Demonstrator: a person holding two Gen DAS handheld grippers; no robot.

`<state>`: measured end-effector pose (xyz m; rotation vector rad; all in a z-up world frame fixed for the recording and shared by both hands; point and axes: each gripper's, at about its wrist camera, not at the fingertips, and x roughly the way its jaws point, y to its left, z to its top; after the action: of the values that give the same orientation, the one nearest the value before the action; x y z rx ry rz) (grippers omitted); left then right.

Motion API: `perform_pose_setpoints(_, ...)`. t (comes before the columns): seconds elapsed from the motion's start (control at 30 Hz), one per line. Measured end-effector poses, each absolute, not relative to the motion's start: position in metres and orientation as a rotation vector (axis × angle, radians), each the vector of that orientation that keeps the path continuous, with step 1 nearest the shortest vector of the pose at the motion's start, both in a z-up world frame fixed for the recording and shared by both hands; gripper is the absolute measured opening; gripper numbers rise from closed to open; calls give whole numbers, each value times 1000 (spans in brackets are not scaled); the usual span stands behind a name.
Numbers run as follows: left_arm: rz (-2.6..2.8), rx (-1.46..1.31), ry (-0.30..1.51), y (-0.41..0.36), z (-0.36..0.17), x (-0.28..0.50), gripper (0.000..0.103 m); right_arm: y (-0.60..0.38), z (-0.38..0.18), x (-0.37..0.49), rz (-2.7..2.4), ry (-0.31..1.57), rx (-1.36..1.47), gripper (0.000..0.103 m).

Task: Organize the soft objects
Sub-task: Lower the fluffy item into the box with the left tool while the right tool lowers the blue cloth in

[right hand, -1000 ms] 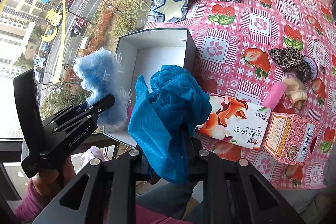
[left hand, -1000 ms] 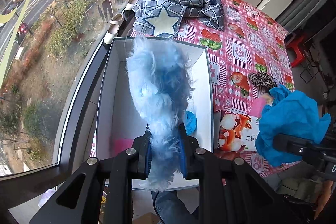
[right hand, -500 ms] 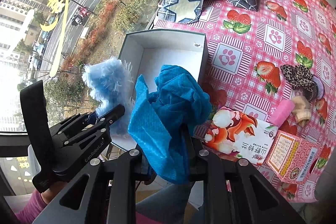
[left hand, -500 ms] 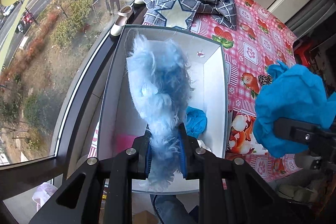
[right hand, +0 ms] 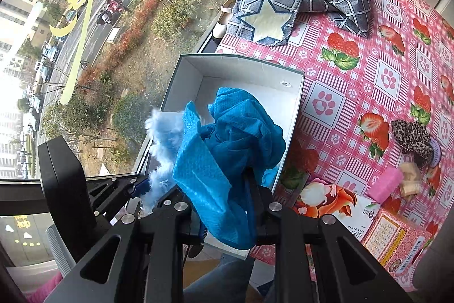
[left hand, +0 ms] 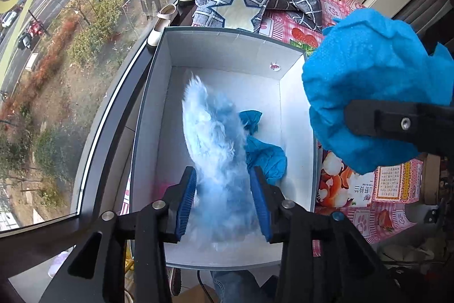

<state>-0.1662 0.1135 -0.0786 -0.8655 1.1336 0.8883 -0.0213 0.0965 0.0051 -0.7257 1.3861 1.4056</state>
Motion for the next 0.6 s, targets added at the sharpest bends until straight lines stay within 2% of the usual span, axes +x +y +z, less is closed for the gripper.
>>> perform_pose_setpoints(0.07,893,-870,1125,114,-78,-168,70,101,5,-23,1414,1388,-732,22)
perform_pose_setpoints(0.13,895,-870,1114,115,-76,-168,81,104,4,-25,1422,1390,-737,22)
perform_pose_setpoints(0.23,901,-863,1114,114,-75,-168,84,106,3,-25,1425,1402,-737,26)
perform_pose_setpoints(0.27,903,-862,1111,114,-75,-168,88,106,3,-24,1421,1402,-737,41)
perform_pose_setpoints(0.3,904,-862,1107,114,-75,-168,91,106,3,-23,1417,1400,-731,62)
perform_pose_setpoints(0.33,908,-862,1105,114,-75,-168,98,104,4,-21,1416,1394,-717,70)
perform_pose_setpoints(0.37,911,-864,1102,114,-75,-168,103,103,6,-19,1417,1387,-702,74)
perform_pose_setpoints(0.47,913,-874,1101,116,-76,-167,103,102,8,-14,1414,1394,-693,75)
perform_pose_setpoints(0.53,900,-883,1096,116,-76,-166,103,100,7,-10,1403,1412,-685,85)
perform_pose_setpoints(0.57,893,-884,1096,115,-75,-165,103,98,6,-7,1395,1418,-675,94)
perform_pose_setpoints(0.6,885,-885,1096,115,-75,-164,103,95,7,-5,1390,1423,-661,97)
